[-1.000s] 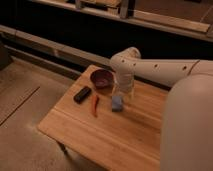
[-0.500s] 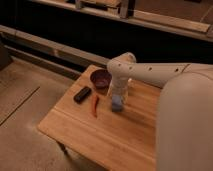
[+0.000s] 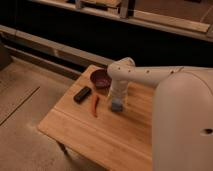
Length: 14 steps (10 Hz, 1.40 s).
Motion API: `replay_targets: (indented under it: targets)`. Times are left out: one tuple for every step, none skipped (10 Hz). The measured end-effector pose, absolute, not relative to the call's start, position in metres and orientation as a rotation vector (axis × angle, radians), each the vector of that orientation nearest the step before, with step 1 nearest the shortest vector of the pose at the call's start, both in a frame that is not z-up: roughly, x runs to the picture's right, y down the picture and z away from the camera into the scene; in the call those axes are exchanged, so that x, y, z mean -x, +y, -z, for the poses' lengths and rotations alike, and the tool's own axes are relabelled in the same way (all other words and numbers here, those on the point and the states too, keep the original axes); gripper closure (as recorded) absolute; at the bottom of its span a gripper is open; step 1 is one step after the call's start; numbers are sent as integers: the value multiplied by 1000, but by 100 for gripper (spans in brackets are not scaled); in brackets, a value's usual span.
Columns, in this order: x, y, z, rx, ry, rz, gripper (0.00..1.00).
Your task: Place the white sponge in the ceramic bowl
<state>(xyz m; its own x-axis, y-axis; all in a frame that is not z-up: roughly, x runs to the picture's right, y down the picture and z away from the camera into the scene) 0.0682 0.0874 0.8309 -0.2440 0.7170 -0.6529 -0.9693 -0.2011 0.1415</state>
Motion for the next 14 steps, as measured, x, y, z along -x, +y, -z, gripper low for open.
replay_targets:
  targets:
    - [-68, 88, -832, 544, 646, -1734, 36]
    - [-70, 88, -833, 543, 647, -1731, 39]
    - [-71, 89, -834, 551, 640, -1724, 53]
    - [-69, 90, -835, 563, 624, -1718, 61]
    - [-66, 91, -837, 576, 607, -1713, 70]
    - [-66, 94, -838, 587, 596, -1712, 80]
    - [-66, 97, -840, 597, 587, -1713, 91]
    - [-64, 100, -842, 608, 578, -1713, 98]
    - [-64, 101, -843, 614, 573, -1715, 100]
    - [-65, 103, -843, 613, 571, -1714, 100]
    - [-66, 102, -840, 598, 565, -1717, 100]
    - [-67, 95, -833, 573, 562, -1723, 100]
    - [-62, 69, -816, 515, 518, -1729, 100]
    - [-58, 49, -799, 465, 484, -1726, 100]
